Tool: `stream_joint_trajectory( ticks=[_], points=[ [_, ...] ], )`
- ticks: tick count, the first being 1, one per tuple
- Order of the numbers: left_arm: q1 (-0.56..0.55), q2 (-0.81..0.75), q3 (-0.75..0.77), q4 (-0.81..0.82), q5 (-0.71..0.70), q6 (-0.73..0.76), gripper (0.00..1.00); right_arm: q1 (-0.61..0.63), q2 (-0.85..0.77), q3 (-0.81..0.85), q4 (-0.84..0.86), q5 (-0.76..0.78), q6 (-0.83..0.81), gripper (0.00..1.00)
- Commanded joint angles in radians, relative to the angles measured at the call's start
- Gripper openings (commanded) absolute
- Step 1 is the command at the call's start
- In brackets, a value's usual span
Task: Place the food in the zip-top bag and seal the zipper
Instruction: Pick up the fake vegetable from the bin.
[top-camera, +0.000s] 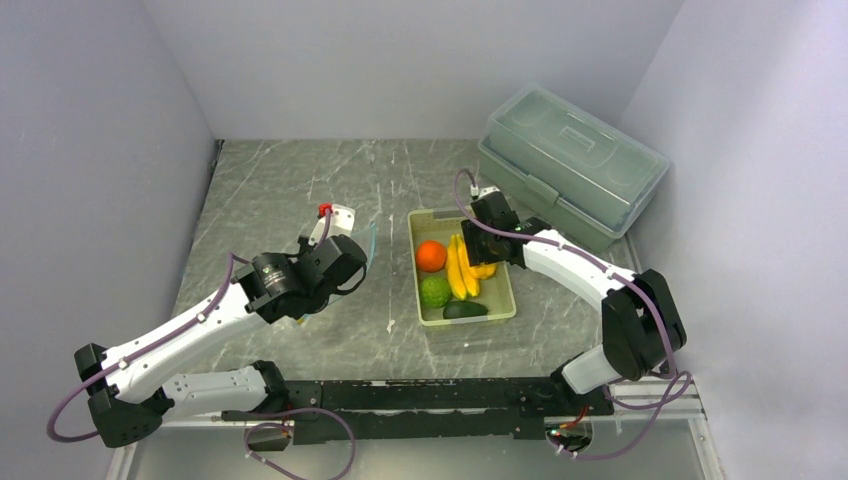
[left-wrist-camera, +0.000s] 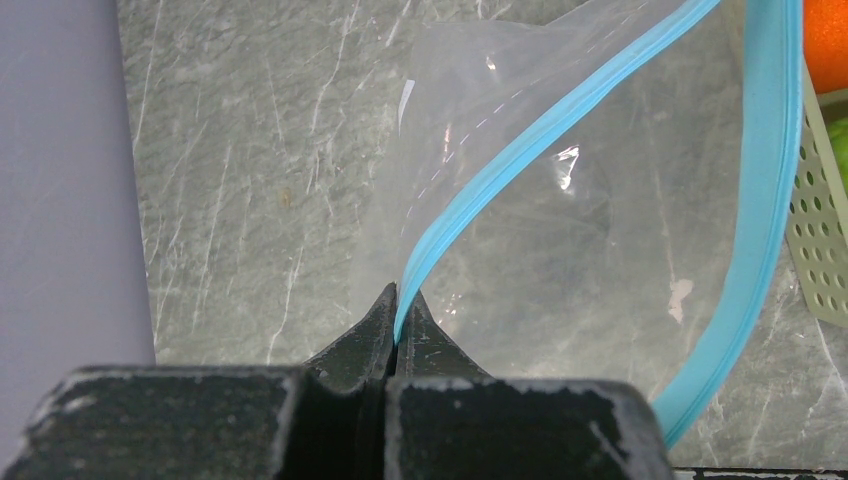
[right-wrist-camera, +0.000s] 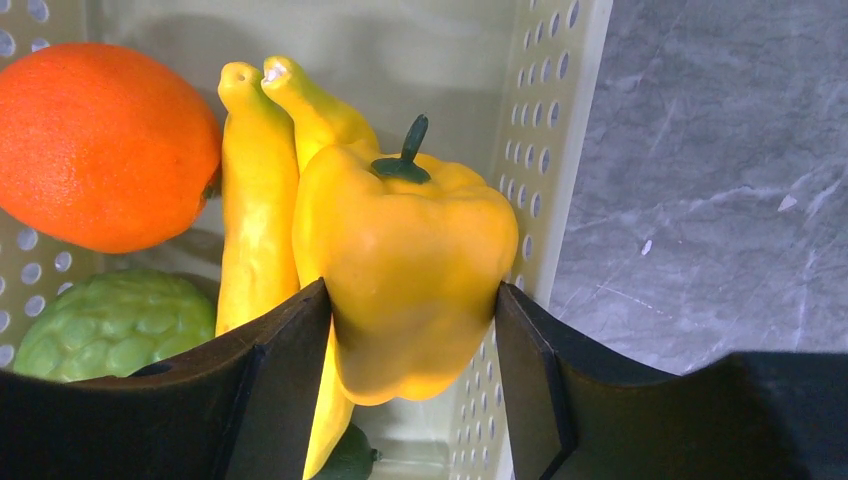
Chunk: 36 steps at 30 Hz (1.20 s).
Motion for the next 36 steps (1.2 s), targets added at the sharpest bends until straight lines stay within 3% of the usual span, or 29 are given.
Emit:
stream_joint_trajectory(
  ticks=[1,3,8,23,36],
  points=[
    [0.002,-0.013,0.013,0.014,-0.001,0.000,0.00,0.014,0.000,-0.021,-0.004,-0.023,0.019,0.32],
    [0.002,-0.013,0.013,0.014,-0.001,0.000,0.00,0.016,-0.022,-0.022,-0.007,-0.011,0.022,0.26],
    [0.002,-0.014,0.014,0.013,-0.001,-0.001,0.00,0.021,-0.092,-0.007,-0.030,0.014,0.027,0.21],
    [0.002,0.008,0.017,0.029,0.014,0.006,0.00,0.062,-0.320,0.022,-0.068,-0.050,0.063,0.19],
    [0.001,0.110,0.050,0.103,0.118,0.012,0.00,0.205,-0.496,0.060,0.020,-0.186,0.169,0.17]
  ],
)
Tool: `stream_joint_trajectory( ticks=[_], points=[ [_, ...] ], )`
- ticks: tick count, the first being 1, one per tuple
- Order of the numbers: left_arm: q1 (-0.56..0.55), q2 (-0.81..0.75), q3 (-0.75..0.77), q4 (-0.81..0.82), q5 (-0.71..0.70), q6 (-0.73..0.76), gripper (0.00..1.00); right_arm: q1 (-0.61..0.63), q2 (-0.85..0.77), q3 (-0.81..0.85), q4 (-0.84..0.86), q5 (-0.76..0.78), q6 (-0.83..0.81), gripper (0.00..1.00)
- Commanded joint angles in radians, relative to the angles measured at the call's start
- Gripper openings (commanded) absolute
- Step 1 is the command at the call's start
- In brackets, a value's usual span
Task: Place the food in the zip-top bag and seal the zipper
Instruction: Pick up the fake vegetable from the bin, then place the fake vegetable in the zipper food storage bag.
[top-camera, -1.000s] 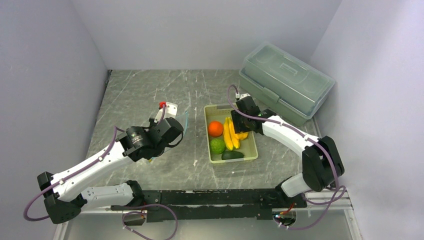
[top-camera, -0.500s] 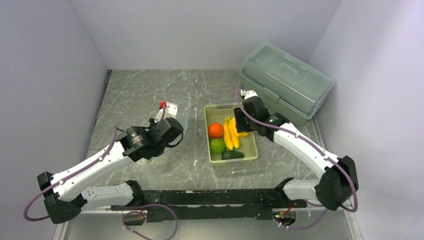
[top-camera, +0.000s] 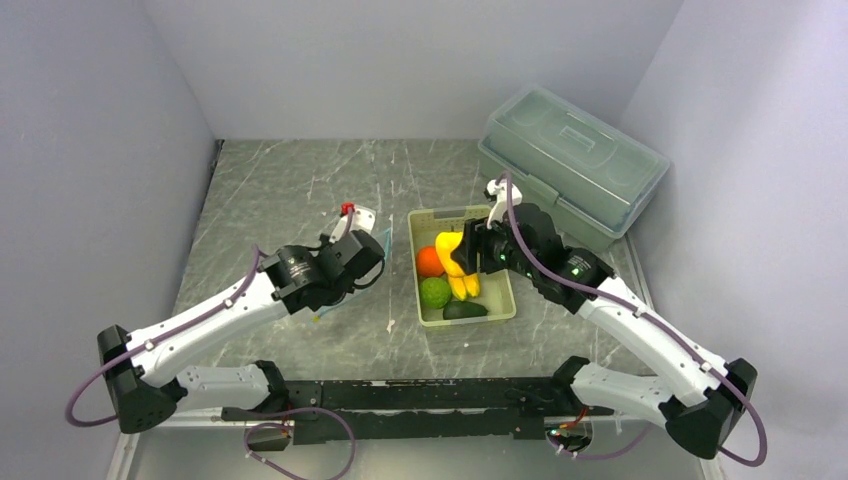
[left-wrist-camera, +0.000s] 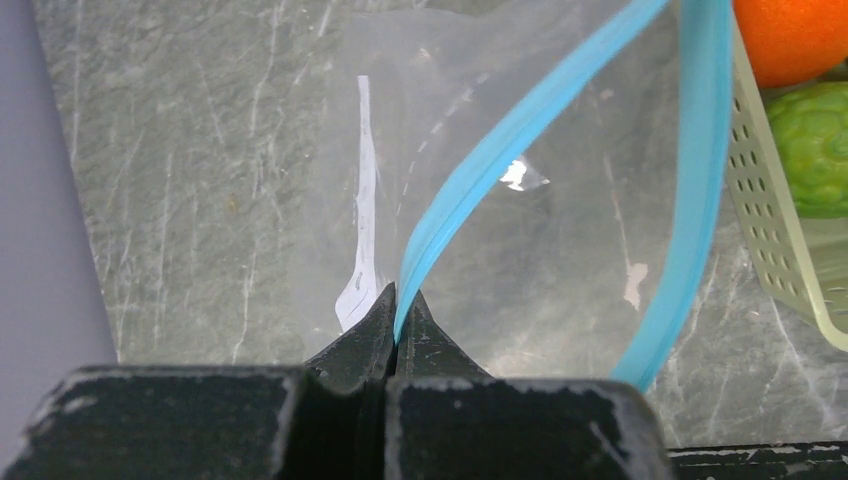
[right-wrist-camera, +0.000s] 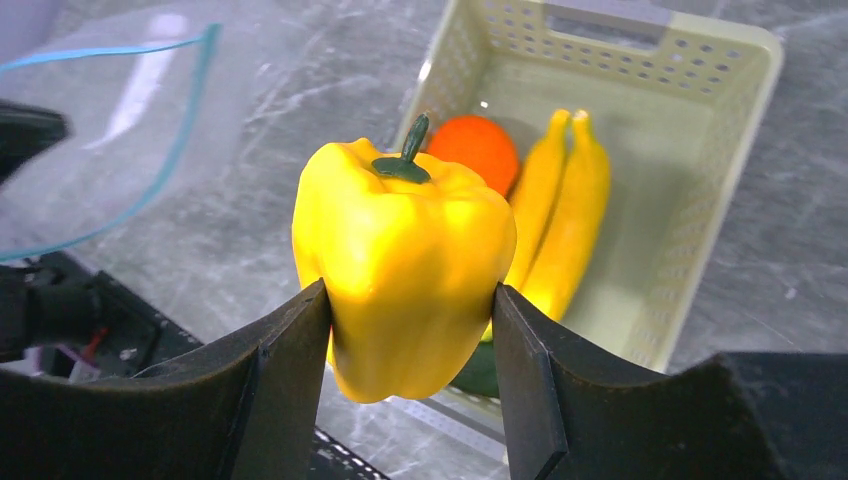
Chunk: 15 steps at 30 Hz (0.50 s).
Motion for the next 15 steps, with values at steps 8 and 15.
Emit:
stream_joint_trajectory(
  ticks=[8,15],
  points=[
    [0.002,0.061,0.057,0.062,0.070,-0.024,0.00,0.123,-0.007,0.072,0.178,-0.089,0.123,0.17],
    [0.002,0.066,0.069,0.068,0.090,-0.029,0.00,0.181,0.036,0.077,0.289,-0.069,0.206,0.17]
  ],
)
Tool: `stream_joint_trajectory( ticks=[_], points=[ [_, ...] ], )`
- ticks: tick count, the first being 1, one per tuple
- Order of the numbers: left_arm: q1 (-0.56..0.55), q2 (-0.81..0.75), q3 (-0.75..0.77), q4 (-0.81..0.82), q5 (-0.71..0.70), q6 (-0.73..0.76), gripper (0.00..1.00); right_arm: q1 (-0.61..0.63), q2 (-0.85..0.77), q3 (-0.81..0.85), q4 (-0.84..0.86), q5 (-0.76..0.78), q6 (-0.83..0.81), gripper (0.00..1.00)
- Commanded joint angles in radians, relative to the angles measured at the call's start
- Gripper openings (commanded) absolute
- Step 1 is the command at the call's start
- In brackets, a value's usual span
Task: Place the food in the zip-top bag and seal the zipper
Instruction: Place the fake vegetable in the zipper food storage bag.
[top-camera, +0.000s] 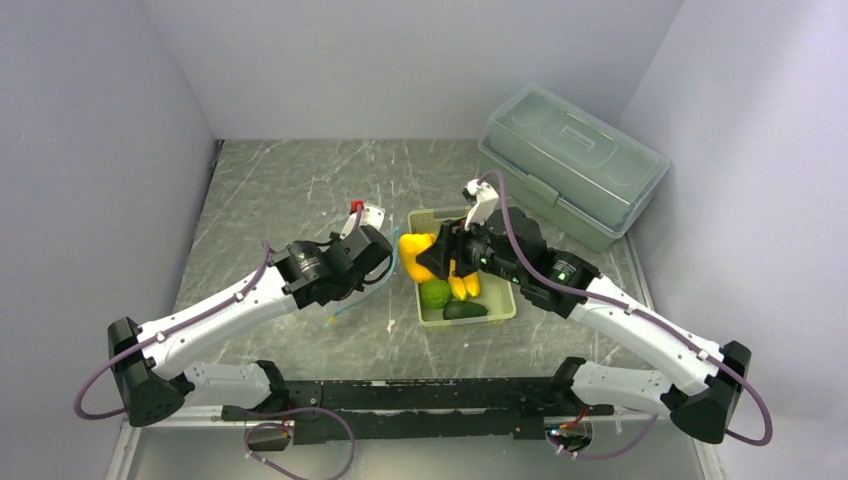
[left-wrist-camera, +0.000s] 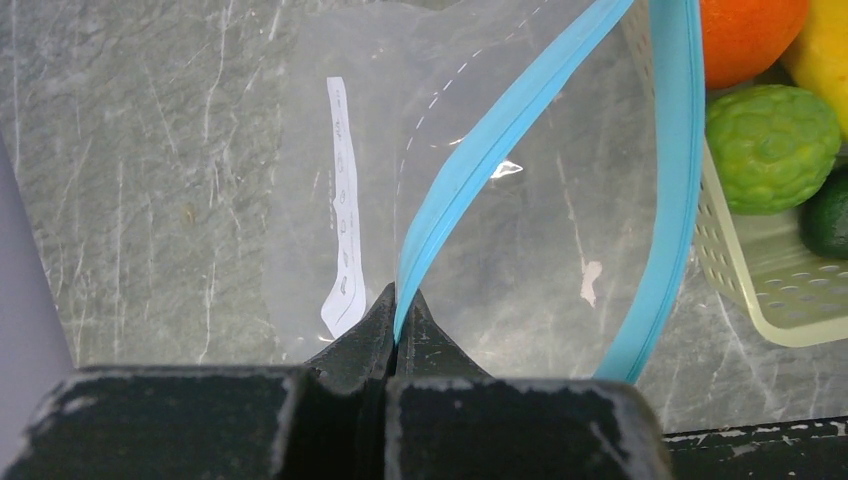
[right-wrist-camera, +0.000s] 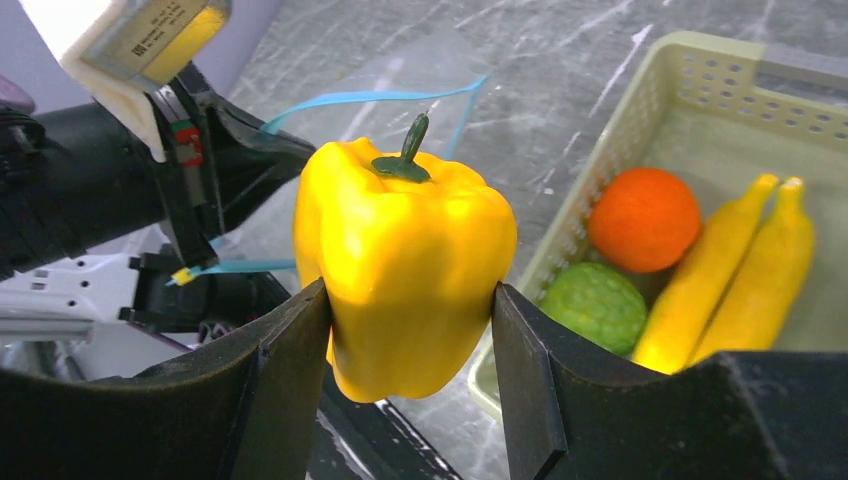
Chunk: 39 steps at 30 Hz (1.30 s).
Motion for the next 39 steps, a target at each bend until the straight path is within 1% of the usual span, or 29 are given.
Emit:
stream_joint_trajectory(
  ticks=[1,11,18,22,29,39],
  points=[
    [0.002,0.000,0.043,0.024,0.018,-0.021,0.00,0.031,0.020,0.045,0.141,0.016,0.087,0.17],
    [0.000,0.001,0.060,0.016,0.045,-0.038,0.00,0.086,0.083,0.015,0.285,0.067,0.202,0.16],
    [0.000,-0.011,0.062,0.007,0.064,-0.049,0.00,0.128,0.139,0.008,0.327,0.109,0.211,0.16],
    [0.000,-0.027,0.066,0.003,0.069,-0.057,0.00,0.153,0.169,-0.003,0.330,0.157,0.220,0.16],
    [0.000,-0.053,0.073,0.005,0.071,-0.065,0.00,0.178,0.206,-0.041,0.342,0.188,0.263,0.16],
    [0.000,-0.065,0.079,0.030,0.087,-0.059,0.00,0.201,0.299,0.001,0.283,0.207,0.291,0.16]
  ],
)
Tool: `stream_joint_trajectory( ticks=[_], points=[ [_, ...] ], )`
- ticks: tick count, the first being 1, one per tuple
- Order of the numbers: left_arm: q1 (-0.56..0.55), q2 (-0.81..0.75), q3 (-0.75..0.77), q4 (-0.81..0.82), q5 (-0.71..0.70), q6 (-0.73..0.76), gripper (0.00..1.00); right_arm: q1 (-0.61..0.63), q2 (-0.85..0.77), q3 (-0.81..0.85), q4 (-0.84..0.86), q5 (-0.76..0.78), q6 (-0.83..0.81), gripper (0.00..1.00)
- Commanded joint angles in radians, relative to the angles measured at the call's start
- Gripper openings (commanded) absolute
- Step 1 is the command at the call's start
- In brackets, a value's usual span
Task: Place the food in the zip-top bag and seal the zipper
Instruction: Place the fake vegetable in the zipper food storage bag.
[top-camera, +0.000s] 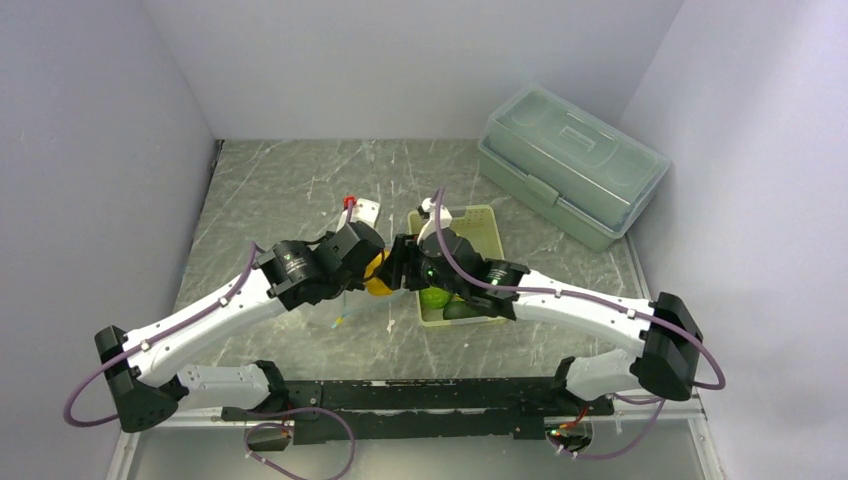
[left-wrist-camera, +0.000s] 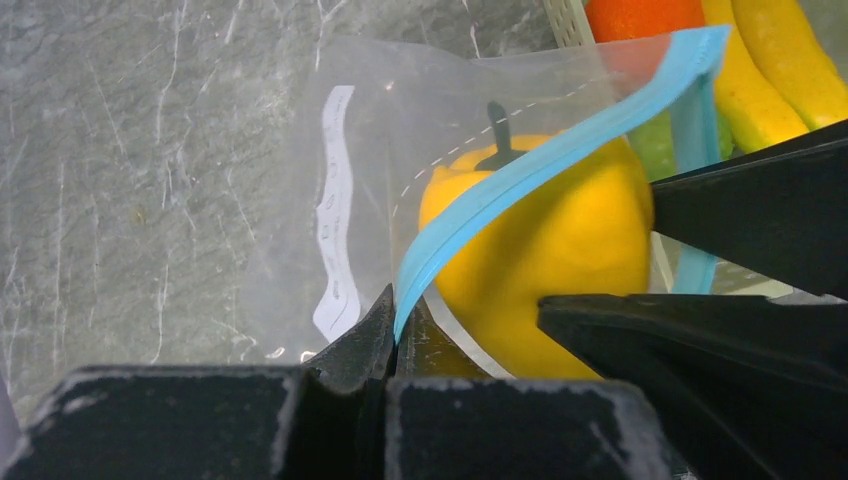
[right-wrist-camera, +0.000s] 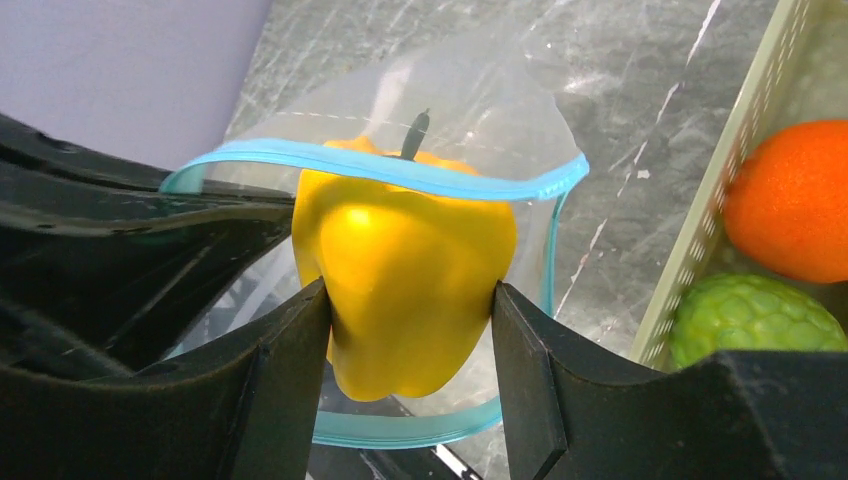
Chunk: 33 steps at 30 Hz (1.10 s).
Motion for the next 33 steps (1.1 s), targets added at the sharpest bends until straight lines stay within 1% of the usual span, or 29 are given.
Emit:
stream_joint_trajectory(
  ticks=[1,6,11,13,15,19,25,30,33],
  points=[
    [0.000,-0.023,0.043,0.039,0.015,-0.013,0.00,0.015,0.032,0.043,0.013,0.016,0.025,0.16],
    [0.000,-0.010,0.045,0.045,0.011,-0.008,0.00,0.038,0.069,0.051,0.028,-0.019,0.032,0.20],
    [0.000,-0.013,0.036,0.062,0.016,-0.008,0.00,0.045,0.085,0.017,0.096,-0.041,0.073,0.22],
    [0.000,-0.010,0.035,0.063,0.018,-0.006,0.00,0.045,0.092,0.006,0.137,-0.059,0.091,0.27],
    [0.000,-0.007,0.036,0.054,0.016,-0.009,0.00,0.049,0.096,0.009,0.151,-0.059,0.098,0.40],
    [-0.001,-0.011,0.030,0.046,0.013,-0.009,0.00,0.052,0.077,0.009,0.128,-0.006,0.091,0.51],
    [-0.001,-0.023,0.025,0.033,-0.002,-0.007,0.00,0.051,0.016,0.002,0.065,0.092,0.061,0.58],
    [-0.002,-0.022,0.027,0.019,-0.009,-0.009,0.00,0.050,0.007,0.009,0.036,0.123,0.048,0.61],
    [-0.002,-0.028,0.021,0.027,0.000,-0.007,0.00,0.050,0.009,0.011,0.036,0.133,0.052,0.66]
  ],
)
